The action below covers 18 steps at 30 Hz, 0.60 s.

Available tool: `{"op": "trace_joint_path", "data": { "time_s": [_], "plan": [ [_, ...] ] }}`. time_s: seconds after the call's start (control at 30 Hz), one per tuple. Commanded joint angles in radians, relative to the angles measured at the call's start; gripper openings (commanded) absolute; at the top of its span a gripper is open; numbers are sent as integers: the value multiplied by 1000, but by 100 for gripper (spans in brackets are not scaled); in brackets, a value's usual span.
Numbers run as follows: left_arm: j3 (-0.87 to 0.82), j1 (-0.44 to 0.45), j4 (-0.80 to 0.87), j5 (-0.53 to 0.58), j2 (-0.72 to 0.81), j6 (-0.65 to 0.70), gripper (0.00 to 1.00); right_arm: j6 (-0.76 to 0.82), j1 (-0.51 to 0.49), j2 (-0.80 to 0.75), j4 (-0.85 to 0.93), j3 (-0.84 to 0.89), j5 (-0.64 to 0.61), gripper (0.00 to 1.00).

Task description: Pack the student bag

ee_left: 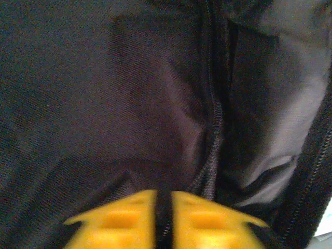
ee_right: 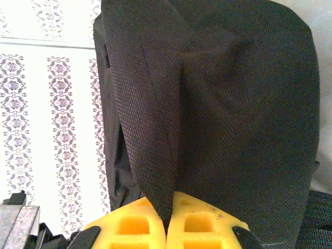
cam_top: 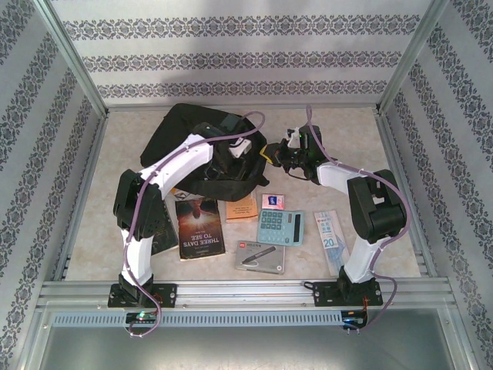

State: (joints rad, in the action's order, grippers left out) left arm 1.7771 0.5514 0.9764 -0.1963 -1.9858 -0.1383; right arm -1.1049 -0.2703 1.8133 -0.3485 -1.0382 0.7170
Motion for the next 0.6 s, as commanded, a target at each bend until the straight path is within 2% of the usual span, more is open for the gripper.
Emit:
{"op": "trace_joint_path", "data": {
  "time_s": [0.0, 0.07, 0.37, 0.47, 0.53, 0.57],
  "plan": [
    [-14, 4, -31, 88, 17, 13, 0, 9, 6, -14, -26, 10, 25, 0],
    [-30, -7, -46, 136, 41, 3, 0, 34, 9, -23, 4, 10, 13, 0],
    [-140, -148, -132, 206, 167, -74, 0, 120, 16, -72, 96, 30, -31, 0],
    [-117, -154, -107, 268, 161, -69, 0, 131, 19, -77, 110, 35, -39, 0],
    [-104, -154, -105, 265, 154, -72, 0, 132, 17, -75, 105, 33, -31, 0],
    [-98, -154, -110, 217, 151, -71, 0, 133, 15, -74, 99, 30, -22, 0]
  ]
}}
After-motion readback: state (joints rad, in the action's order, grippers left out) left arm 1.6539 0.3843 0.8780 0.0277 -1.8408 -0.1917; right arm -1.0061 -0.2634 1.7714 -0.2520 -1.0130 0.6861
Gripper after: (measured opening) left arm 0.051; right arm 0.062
